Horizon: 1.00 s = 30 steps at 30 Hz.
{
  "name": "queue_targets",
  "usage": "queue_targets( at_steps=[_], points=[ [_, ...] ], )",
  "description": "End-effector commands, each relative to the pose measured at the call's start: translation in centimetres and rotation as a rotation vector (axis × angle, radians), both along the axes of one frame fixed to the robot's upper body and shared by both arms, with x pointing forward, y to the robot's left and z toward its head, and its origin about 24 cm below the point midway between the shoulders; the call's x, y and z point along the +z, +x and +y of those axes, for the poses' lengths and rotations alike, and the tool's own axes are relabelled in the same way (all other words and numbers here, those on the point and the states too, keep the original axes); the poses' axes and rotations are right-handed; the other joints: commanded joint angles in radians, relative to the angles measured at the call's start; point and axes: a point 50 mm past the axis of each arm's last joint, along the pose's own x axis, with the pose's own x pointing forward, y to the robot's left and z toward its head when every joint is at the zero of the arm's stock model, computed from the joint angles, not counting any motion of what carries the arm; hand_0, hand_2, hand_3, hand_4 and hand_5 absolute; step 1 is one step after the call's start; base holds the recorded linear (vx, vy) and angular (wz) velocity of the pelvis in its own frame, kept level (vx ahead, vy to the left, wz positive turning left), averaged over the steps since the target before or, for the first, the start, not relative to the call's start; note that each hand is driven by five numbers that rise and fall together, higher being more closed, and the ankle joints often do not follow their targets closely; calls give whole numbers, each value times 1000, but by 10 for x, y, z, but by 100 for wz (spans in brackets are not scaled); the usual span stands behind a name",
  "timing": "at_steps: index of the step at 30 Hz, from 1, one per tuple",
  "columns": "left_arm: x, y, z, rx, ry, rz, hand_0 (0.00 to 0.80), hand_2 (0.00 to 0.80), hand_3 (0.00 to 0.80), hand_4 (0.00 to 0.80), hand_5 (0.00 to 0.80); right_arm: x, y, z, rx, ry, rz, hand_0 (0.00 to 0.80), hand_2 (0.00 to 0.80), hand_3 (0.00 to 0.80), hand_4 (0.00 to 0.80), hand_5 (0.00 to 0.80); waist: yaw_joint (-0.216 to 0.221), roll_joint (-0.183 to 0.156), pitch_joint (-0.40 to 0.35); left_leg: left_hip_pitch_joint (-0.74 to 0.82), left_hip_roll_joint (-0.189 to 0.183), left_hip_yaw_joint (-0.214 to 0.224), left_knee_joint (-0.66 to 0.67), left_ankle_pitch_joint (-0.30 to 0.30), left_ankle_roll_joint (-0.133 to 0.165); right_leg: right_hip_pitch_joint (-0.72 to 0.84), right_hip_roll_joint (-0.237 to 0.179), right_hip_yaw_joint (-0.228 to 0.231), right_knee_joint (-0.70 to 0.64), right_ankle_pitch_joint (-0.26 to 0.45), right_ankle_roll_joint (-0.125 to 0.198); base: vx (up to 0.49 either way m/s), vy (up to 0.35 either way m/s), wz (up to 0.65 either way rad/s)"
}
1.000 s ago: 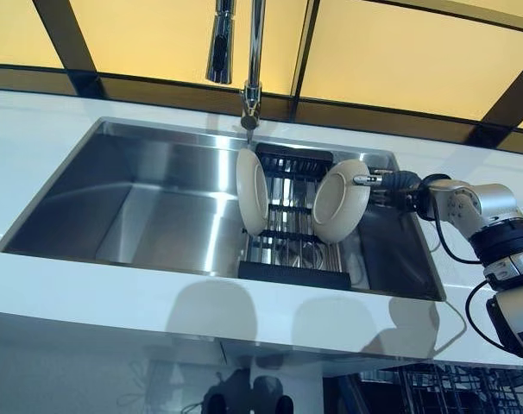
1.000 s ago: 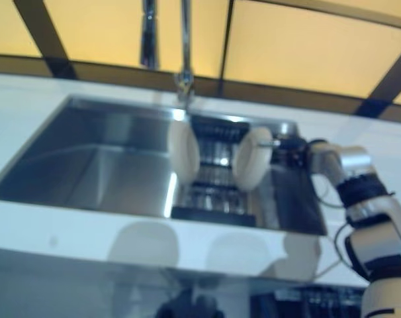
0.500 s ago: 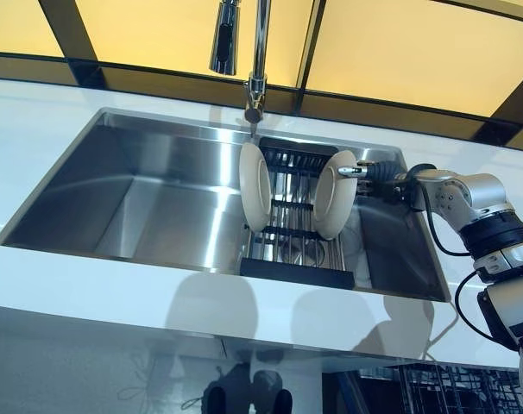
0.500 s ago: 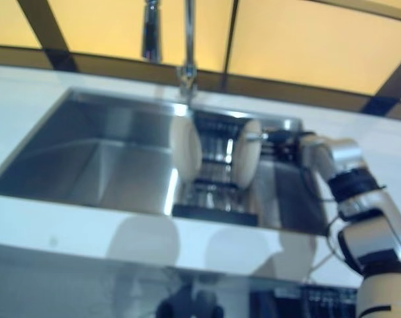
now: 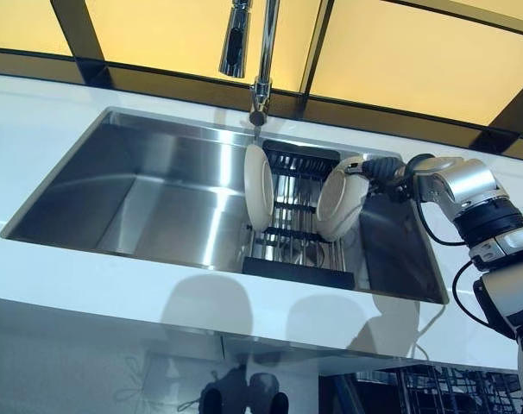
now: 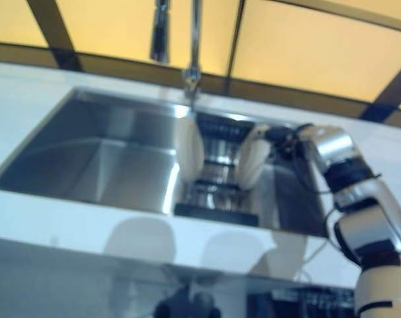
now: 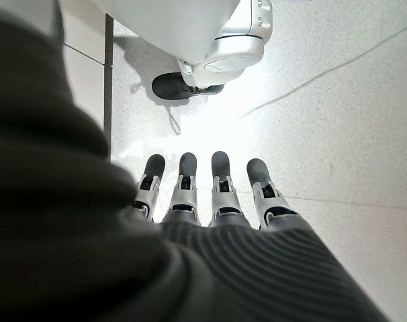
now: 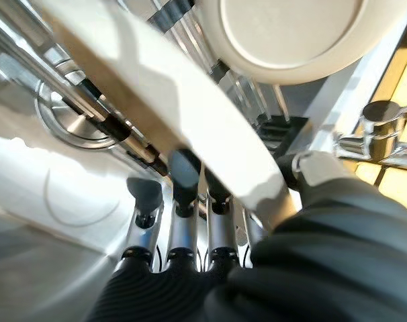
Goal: Take plates into dishwasher
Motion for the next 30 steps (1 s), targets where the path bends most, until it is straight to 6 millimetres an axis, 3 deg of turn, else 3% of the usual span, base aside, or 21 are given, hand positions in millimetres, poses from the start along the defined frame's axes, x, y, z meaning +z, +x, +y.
queue_targets(
  at_steps=[1,7,20,30],
  points=[
    [3,2,8,-36,41,21,0,0,0,0,0,1,1,-17,-92,-101,8,800,800,800,800,800,26,-7,-22,0,-10,36,-4,-57,-14,13,29,12,-1,-43,39,0,0,0],
    [3,1,9,-40,42,25,0,0,0,0,0,10,1,-23,-125,-67,-46,800,800,800,800,800,22,-9,-38,11,-8,42,-4,-62,-13,20,28,15,-1,-45,40,0,0,0],
    [1,-6,8,-52,39,44,0,0,0,0,0,58,0,-16,-149,68,-332,800,800,800,800,800,0,-17,-103,66,-9,63,-4,-86,-9,62,24,43,-1,-49,49,1,5,-1],
    [0,-6,6,-80,42,57,0,0,0,0,0,100,-13,-40,-245,43,-485,800,800,800,800,800,-37,-25,-148,96,-11,90,-4,-104,-1,76,32,94,-1,-45,55,-13,12,-13]
  ],
)
